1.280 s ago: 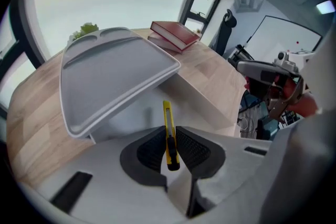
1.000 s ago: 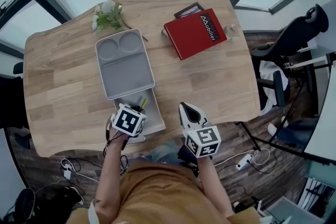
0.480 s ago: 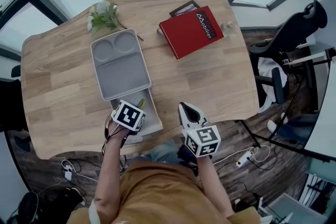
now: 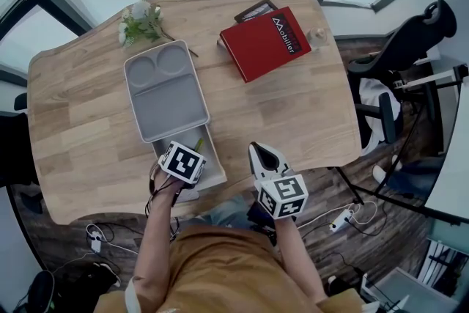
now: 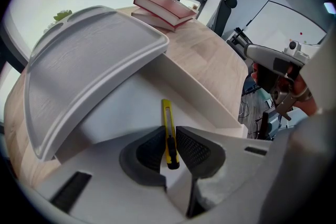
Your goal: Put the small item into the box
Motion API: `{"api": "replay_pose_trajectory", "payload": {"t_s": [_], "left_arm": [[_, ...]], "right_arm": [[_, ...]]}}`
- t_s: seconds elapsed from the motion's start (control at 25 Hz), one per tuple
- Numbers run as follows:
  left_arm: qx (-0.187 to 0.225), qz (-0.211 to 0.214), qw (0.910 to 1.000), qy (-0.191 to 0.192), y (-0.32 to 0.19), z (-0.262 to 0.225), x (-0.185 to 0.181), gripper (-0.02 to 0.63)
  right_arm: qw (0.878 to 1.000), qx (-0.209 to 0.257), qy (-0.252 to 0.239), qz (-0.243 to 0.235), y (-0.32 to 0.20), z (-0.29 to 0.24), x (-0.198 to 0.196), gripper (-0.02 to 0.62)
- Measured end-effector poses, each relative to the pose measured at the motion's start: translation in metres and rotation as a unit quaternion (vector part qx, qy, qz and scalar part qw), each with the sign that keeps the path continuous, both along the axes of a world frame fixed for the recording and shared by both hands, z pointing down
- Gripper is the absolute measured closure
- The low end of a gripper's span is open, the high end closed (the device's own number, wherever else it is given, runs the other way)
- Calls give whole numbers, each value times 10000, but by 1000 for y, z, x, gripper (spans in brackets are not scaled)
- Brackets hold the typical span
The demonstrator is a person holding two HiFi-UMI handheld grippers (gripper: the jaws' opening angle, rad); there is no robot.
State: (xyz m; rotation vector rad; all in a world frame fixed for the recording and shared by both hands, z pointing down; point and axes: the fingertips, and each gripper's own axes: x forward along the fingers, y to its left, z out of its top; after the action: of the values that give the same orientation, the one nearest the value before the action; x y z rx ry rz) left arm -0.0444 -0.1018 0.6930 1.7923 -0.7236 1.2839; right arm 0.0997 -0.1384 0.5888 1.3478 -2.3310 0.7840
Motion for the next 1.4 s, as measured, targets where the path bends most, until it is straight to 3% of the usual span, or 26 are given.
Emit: {"api": "replay_pose_trajectory", "payload": {"t_s": [0.24,0.6,0.8,0.92,1.16,1.4], "left_arm": [[310,122,9994,76,-11,-5,3,543],[277,-48,9992,275,-10,-11,3,541],[364,-253,9969,643,-12,-23,2,541],[565,-493,9925,965,-16,-35,1,546],[1171,-810,9822,1222,-25,-64,-4,595],[1479,-1403,9572,2056,-28,-95,-7,601]], "right_arm": [[10000,-27,7,38,2,2,2,591],[10000,23,-2,-5,-1,-2,-2,591],[9999,90,-11,-55,-3,-8,-6,591],[9999,145,-17,-85,-3,-13,-8,591],[9992,363,21,-182,-3,-27,-14,591],[9979,634,20,-154,0,-49,-17,591]]}}
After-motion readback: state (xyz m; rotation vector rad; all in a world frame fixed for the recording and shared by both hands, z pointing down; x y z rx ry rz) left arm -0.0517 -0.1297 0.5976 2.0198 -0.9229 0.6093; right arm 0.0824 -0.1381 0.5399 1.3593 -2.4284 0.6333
